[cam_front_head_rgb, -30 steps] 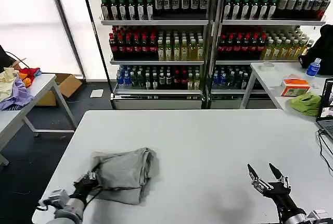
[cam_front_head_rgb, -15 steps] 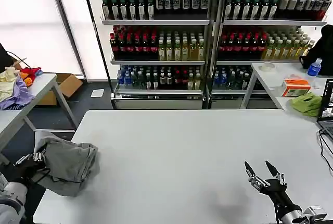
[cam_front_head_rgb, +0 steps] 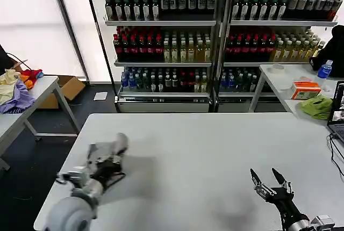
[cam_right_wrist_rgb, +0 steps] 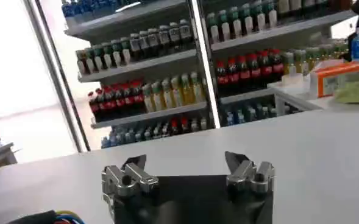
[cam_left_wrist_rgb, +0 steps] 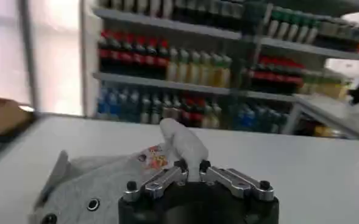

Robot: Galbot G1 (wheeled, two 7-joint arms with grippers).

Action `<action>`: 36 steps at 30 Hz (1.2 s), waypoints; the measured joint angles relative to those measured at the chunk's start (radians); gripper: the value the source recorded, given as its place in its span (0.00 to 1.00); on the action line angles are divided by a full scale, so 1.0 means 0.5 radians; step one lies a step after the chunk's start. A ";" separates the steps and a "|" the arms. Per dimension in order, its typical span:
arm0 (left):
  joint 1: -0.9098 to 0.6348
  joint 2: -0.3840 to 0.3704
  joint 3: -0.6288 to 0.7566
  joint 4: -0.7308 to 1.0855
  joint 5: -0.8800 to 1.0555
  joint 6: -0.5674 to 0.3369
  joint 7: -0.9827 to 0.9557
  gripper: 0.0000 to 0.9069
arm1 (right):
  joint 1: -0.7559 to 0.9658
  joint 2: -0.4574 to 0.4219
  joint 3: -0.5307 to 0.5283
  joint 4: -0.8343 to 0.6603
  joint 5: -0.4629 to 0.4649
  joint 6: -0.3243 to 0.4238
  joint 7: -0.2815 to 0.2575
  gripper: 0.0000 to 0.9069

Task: Fold and organize the clothes.

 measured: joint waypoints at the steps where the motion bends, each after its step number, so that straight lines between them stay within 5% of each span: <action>1: -0.051 -0.031 0.099 0.023 -0.011 0.013 -0.020 1.00 | -0.006 0.007 0.000 0.007 -0.007 -0.005 0.004 1.00; 12: -0.349 -0.309 0.701 0.241 -0.099 0.136 -0.114 1.00 | 0.048 -0.011 -0.096 0.068 -0.028 -0.236 0.135 1.00; 24: -0.284 -0.219 0.315 -0.002 -0.144 0.150 -0.061 1.00 | 0.545 -0.020 -0.736 -0.082 0.185 -0.639 0.488 1.00; 25: -0.258 -0.211 0.247 -0.029 -0.147 0.146 -0.052 1.00 | 0.587 -0.009 -0.796 -0.110 0.211 -0.653 0.515 0.53; 27: -0.204 -0.197 0.119 -0.074 -0.149 0.142 -0.042 1.00 | 0.660 0.019 -0.919 -0.176 0.261 -0.676 0.560 0.04; 36: 0.042 -0.191 -0.335 -0.222 -0.139 0.116 0.028 1.00 | 0.841 0.134 -1.283 -0.356 0.414 -0.716 0.646 0.00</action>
